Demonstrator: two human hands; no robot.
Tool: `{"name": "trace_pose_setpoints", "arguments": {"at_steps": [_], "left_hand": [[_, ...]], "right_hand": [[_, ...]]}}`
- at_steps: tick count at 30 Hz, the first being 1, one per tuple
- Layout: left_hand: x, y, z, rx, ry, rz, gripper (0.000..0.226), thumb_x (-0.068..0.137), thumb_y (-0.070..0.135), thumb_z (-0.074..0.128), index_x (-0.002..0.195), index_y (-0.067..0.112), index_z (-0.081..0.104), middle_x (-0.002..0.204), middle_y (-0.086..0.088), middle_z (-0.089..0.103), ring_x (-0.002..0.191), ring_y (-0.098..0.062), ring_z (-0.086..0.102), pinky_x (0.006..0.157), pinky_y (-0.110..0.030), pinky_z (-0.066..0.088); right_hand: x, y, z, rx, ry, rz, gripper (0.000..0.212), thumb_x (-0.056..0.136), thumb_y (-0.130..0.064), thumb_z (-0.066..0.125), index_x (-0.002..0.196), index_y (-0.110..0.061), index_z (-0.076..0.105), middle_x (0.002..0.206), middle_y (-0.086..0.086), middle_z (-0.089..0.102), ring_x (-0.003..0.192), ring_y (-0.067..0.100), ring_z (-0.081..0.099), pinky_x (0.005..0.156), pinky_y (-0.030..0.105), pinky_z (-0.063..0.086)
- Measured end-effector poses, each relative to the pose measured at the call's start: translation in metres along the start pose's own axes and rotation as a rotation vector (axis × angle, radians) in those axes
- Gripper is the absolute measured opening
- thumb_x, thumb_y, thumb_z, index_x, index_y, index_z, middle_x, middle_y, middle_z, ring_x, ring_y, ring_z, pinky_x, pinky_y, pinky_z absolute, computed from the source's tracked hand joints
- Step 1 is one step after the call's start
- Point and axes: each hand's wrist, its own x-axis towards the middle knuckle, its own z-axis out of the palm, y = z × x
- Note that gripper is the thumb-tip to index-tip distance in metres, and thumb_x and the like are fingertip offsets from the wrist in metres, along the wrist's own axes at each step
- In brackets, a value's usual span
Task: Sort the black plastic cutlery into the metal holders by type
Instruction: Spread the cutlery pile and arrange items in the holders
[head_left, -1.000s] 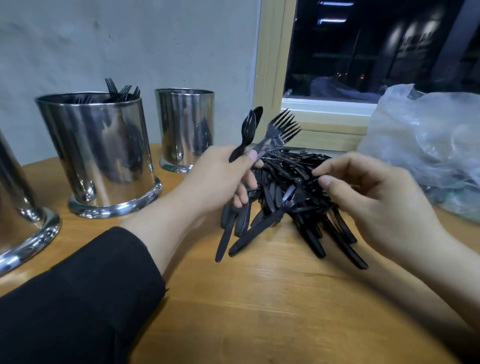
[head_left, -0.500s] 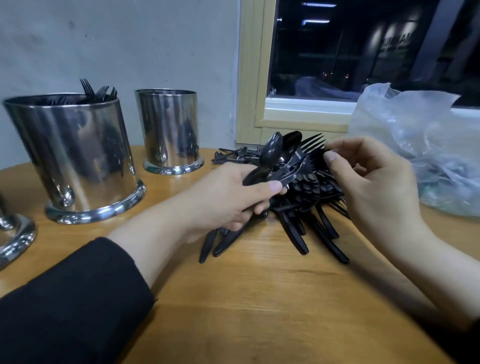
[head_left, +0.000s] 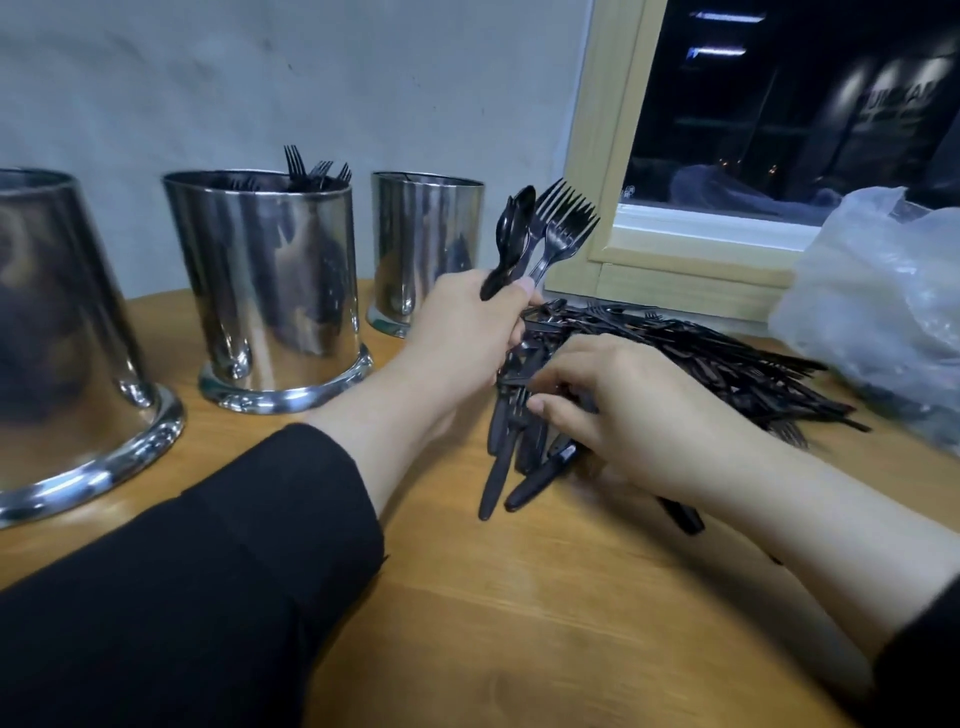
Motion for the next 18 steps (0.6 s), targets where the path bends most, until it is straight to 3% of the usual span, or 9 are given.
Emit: {"name": "trace_pose_setpoints", "arguments": {"at_steps": [6,18], "left_hand": [[0.004,-0.002,-0.002,0.003,0.041,0.022,0.024,0.103,0.032,0.054,0.095,0.021,0.072,0.061,0.006,0.055,0.043,-0.008,0.043,0.051,-0.029,0.033],[0.007,-0.004,-0.002,-0.018,0.046,0.029,0.024,0.104,0.032,0.054,0.096,0.02,0.073,0.061,0.006,0.054,0.044,-0.006,0.041,0.049,-0.024,0.034]], "right_hand": [[0.035,-0.007,0.014,-0.224,-0.213,0.222,0.043,0.091,-0.061,0.058,0.116,-0.027,0.066,0.111,-0.002,0.056,0.113,0.025,0.054,0.095,0.045,0.044],[0.045,-0.001,0.021,-0.192,-0.23,0.34,0.042,0.083,-0.06,0.067,0.114,-0.032,0.058,0.116,-0.003,0.056,0.119,0.025,0.053,0.092,0.043,0.037]]}}
